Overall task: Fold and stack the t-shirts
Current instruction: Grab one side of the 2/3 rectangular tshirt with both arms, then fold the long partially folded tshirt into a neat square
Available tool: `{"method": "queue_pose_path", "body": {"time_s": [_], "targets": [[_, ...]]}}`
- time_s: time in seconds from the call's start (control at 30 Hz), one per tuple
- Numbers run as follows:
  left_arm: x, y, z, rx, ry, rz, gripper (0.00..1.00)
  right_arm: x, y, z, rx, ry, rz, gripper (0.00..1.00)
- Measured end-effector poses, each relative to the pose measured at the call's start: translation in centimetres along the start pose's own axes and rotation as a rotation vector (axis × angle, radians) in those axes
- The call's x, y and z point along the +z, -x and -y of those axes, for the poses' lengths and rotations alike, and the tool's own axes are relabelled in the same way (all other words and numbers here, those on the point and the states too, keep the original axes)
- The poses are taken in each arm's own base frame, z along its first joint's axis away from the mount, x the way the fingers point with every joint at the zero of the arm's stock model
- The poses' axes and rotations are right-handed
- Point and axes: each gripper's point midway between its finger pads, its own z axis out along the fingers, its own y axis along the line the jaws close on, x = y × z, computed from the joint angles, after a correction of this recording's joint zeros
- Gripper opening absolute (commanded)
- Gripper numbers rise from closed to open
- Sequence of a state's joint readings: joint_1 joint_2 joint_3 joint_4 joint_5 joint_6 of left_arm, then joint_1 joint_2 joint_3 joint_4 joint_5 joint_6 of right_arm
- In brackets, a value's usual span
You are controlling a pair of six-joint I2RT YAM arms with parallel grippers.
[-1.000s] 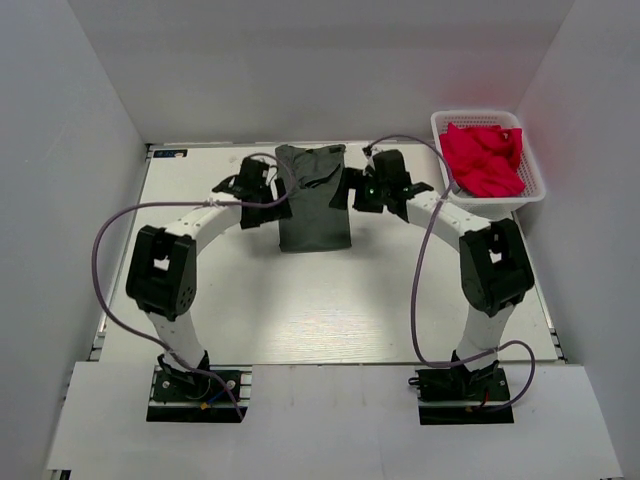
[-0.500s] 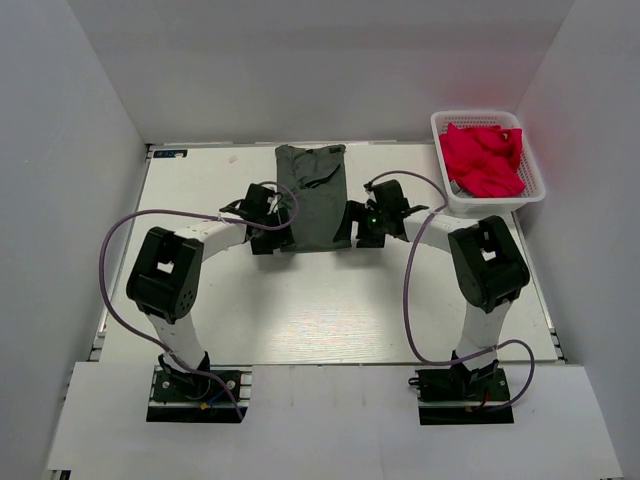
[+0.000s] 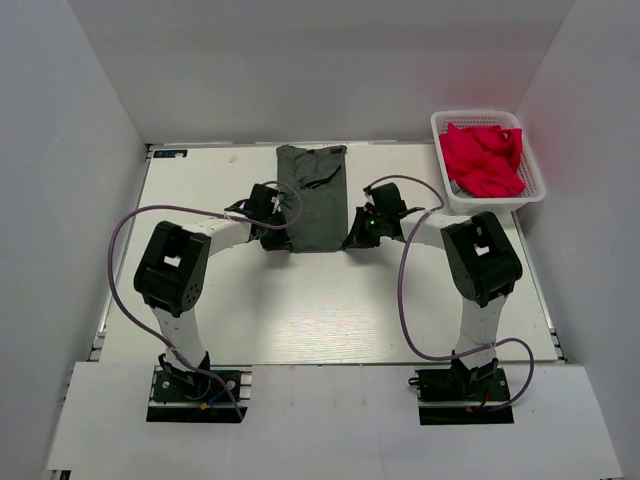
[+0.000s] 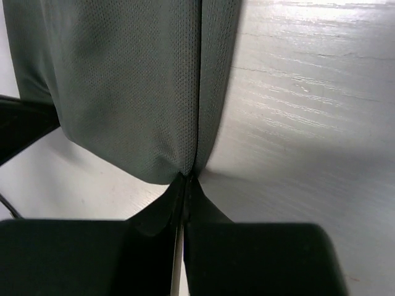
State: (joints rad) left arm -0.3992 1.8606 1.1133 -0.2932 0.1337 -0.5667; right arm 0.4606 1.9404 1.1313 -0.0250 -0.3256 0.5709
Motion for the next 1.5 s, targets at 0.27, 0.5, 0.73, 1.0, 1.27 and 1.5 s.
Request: {"method": "queue_pose_path", "body": {"time_s": [0.27,0.5,0.73,1.0,1.27,1.5], "targets": [[-2.3,-3.0,-0.3,0.017,-0.011,-0.041,0.00,-2.7,-1.6,-0.4,-0.019,-0.001,-0.006,0.00],[-9.2,-9.3,2.7,0.062,-0.159,-0.142,0.00,-9.9,-7.6,-2.2,-0.079,0.054,-0.051,0.00],[-17.3,-13.3,5.3,0.073,-0.324,-0.195,0.00,-16.4,-13.2,-4.0,-0.115,0.104,-0.159,0.00],[-20.6,-15.4,6.4,0.063,-0.396,-0.281,0.00,-20.9,-14.9,-5.8,-0.149,0.151,-0.166,0.00],[-21.7,-12.7,7.9,0.072,-0.374,-0.223,0.00,-20.8,-11.9,-6.6,-0.169,0.121,-0.095,0.00],[-20.6,-9.5,8.4,0.060,-0.301,-0.158,0.00,-20.4,-6.8,-7.9,-0.189,0.075,0.021,0.00]]}}
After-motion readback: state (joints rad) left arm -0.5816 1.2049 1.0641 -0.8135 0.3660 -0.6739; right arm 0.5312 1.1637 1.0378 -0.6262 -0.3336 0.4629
